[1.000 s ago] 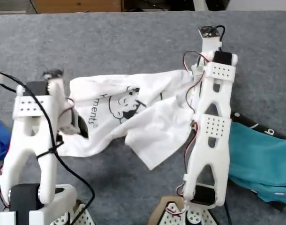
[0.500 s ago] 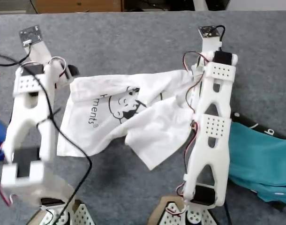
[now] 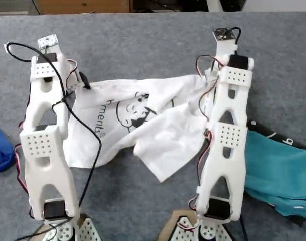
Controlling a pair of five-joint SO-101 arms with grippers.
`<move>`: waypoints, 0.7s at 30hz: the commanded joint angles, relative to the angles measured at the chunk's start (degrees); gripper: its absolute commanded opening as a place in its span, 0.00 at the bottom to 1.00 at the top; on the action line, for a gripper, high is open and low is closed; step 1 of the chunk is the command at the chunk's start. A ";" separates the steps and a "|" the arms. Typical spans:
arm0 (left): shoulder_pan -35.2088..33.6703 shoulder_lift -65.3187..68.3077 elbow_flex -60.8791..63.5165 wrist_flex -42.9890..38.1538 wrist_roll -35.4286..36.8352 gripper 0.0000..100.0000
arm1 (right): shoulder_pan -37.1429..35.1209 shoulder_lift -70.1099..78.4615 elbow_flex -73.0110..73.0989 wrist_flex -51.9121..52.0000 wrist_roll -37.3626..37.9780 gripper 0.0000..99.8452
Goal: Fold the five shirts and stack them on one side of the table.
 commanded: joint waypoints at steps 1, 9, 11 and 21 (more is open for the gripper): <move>1.85 4.00 -10.64 3.34 0.53 0.28 | -0.57 -0.22 -2.95 0.00 0.44 0.01; 3.43 10.95 -23.82 4.92 4.84 0.08 | -0.57 -0.22 -2.95 0.00 0.44 0.01; 3.43 11.65 -25.85 4.92 5.98 0.03 | -0.57 -0.22 -2.95 0.00 0.44 0.01; 4.75 12.79 -25.67 4.40 8.88 0.02 | -1.10 -0.66 -4.53 1.41 2.55 0.03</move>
